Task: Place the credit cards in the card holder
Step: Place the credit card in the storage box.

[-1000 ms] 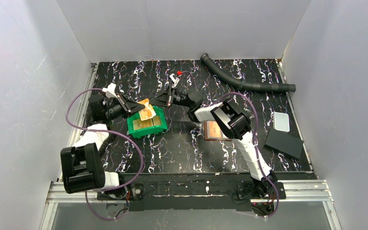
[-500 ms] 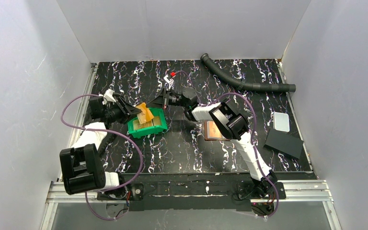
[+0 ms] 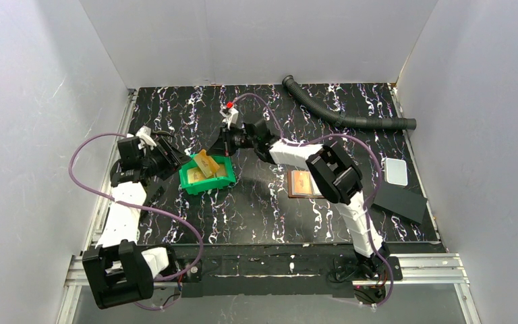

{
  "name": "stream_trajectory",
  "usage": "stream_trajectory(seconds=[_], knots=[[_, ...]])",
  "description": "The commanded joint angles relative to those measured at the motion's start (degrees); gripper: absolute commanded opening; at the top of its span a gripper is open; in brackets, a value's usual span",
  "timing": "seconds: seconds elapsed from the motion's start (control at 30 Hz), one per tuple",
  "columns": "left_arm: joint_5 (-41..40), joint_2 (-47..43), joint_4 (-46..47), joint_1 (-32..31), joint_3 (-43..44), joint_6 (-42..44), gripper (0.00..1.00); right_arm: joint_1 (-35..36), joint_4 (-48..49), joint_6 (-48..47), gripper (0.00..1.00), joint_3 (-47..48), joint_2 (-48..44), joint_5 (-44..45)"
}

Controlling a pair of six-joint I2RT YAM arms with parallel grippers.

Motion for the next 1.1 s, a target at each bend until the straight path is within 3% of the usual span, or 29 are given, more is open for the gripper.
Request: stream_trajectory(seconds=[0.0,0.3,0.43,0.73,0.97,1.07], knots=[[-2.12,-2.92,-3.22,0.29,1.11,0.25,0.54,4.86,-22.30,-21.37,0.01,6.70,-6.00,12.13],[-0.62,-4.84,-3.91,0.25,1.18,-0.97,0.54,7.31,-28.10,-25.58,0.01,9.85,-6.41,17.70],[0.74,-5.38,-3.83,0.26,1.24,-0.87,0.54,6.65,-26.89,-22.90,0.01,9.73,-6.80,16.76],[10.14,-4.96,0.94,0.28,1.46,-4.16,0.58,-2.07,-1.41,8.35,0.01,-0.36,-10.06,2.92],[13.89,-2.52,7.44,0.28,-0.10,-9.23,0.62,-5.06,19.57,30.86,0.01,-6.07,-9.20,-0.88],[18.44,0.11,15.18,0.25,-2.13,-15.46,0.62,-5.31,27.52,38.86,0.01,-7.43,-8.76,-1.19]])
